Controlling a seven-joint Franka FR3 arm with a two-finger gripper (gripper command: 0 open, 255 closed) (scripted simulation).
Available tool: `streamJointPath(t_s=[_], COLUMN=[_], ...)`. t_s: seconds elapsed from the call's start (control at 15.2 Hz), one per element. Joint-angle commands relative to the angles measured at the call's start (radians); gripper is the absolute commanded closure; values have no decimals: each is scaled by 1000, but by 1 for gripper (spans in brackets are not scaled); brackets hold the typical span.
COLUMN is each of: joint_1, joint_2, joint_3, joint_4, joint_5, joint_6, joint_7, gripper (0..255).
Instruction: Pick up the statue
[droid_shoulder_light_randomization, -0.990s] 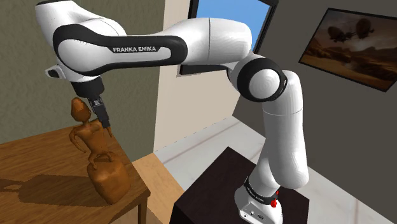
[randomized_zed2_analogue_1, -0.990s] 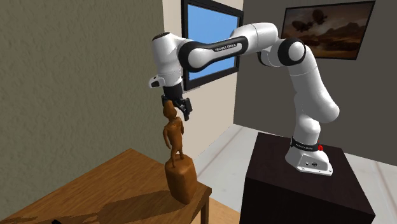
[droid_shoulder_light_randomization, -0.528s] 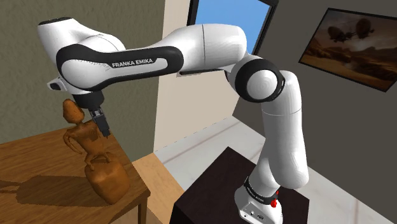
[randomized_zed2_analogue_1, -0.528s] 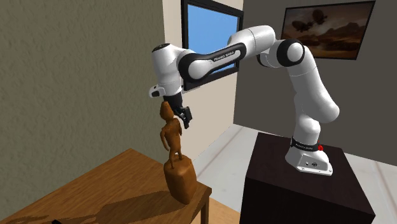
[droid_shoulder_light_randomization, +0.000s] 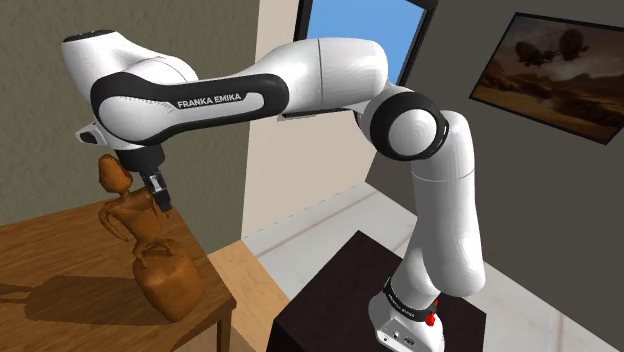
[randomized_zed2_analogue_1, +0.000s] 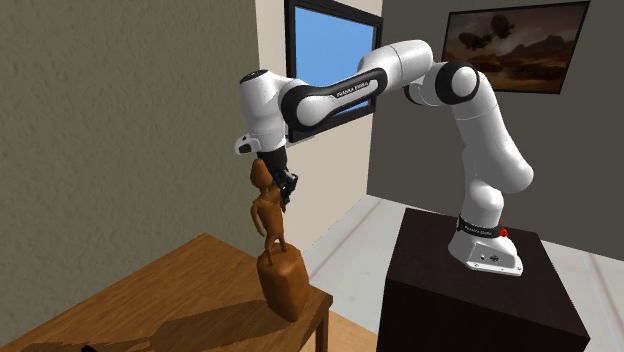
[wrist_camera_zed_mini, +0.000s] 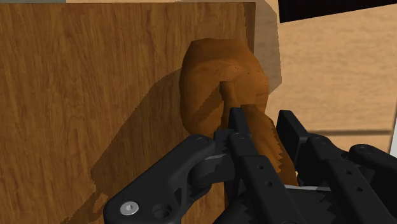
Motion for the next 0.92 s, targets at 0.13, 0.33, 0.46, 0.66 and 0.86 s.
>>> streamJointPath(t_s=[0.13,0.33,0.46,0.66,0.86], joint_1=[1,4,6,10,14], joint_2=[3,-1,-2,-2,1], joint_3=[0,1,1,2,2], joint_4=[3,38,63,104,150], joint_5=[-1,1,2,3,3], joint_6=[-3,-41,-67,-107,-149], joint_7=[1,-4,-7,-12,-16], gripper=[255,255,255,255,255])
